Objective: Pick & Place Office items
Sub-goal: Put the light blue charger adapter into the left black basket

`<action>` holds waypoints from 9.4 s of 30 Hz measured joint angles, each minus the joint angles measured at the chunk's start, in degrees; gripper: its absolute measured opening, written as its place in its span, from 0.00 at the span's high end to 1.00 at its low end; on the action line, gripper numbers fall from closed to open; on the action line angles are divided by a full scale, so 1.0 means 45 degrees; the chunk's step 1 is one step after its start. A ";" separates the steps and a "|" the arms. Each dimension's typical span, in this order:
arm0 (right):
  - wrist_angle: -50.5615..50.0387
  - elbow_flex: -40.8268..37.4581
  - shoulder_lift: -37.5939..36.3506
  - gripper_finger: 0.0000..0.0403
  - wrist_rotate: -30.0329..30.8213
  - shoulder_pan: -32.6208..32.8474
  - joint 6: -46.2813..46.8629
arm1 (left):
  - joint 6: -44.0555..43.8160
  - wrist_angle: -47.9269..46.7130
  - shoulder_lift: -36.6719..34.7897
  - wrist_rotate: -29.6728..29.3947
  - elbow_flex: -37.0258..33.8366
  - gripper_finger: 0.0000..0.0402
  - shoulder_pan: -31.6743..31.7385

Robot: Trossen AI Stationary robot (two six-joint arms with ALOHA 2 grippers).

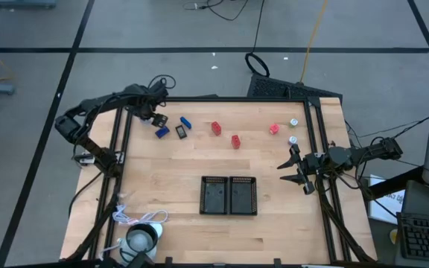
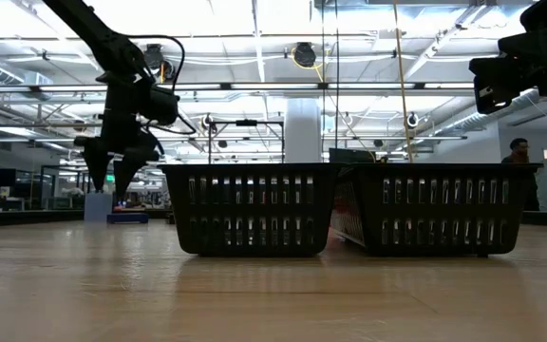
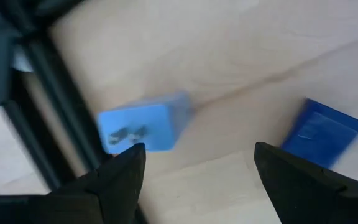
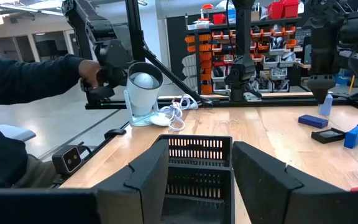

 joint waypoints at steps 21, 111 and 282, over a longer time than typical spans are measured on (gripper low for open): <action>0.0003 0.0003 0.0000 0.58 0.0000 0.0001 0.0002 | -0.1018 0.0957 0.0005 -0.0805 0.0000 0.26 -0.0146; 0.0003 0.0004 0.0000 0.58 0.0000 0.0004 0.0000 | -0.0754 0.3992 0.0019 0.5208 -0.0019 0.26 -0.3724; 0.0069 0.0005 0.0000 0.58 0.0000 0.0001 0.0000 | 0.0157 0.1297 0.6096 0.1482 0.6829 0.67 -1.3826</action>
